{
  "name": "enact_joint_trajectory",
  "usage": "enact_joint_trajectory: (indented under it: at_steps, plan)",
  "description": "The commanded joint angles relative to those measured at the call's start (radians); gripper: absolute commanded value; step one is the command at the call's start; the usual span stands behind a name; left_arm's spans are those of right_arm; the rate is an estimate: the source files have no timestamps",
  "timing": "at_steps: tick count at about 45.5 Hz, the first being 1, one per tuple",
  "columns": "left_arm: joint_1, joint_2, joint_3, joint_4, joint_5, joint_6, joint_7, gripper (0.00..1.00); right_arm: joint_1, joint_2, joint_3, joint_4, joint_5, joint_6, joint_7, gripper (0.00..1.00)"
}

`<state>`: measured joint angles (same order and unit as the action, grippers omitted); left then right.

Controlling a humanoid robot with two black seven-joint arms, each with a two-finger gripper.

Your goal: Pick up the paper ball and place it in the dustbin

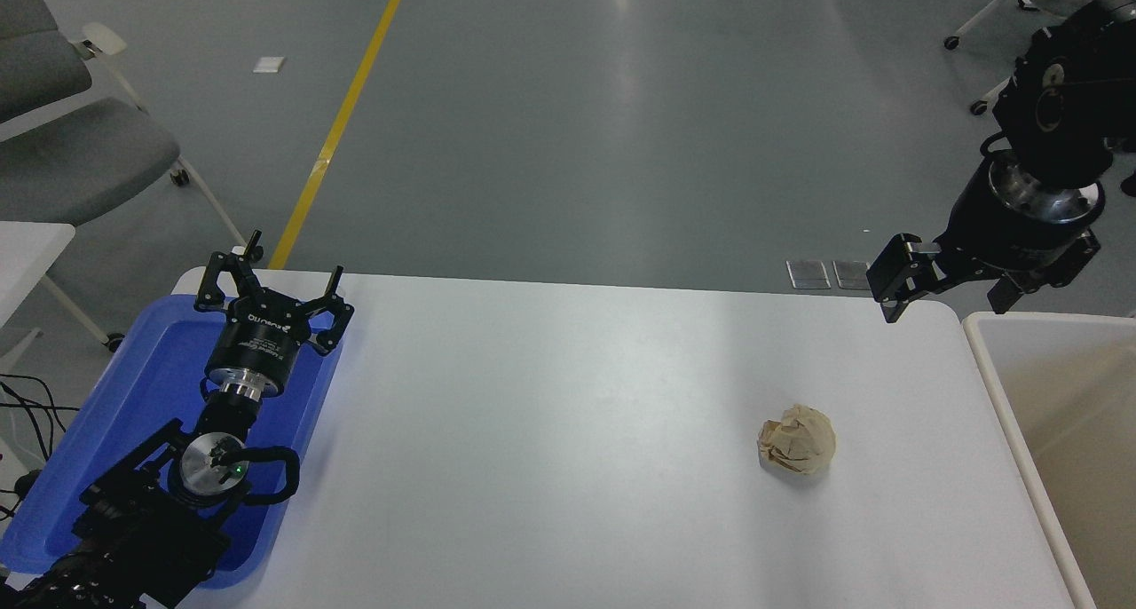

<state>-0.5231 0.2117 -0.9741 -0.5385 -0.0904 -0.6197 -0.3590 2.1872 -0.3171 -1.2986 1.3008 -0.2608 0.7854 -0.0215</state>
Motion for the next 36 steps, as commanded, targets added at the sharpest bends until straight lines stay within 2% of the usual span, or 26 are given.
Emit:
enact_joint_trajectory:
  at_steps: [1,36]
  plan:
    - [0.0,0.0,0.0,0.0,0.0,0.0,0.0,1.0,0.008,0.0,-0.001,0.0,0.0,0.0,0.0,1.0]
    - [0.0,0.0,-0.002,0.0,0.0,0.0,0.0,1.0,0.028,-0.002,0.019,0.0,0.026,0.0,0.0,1.0]
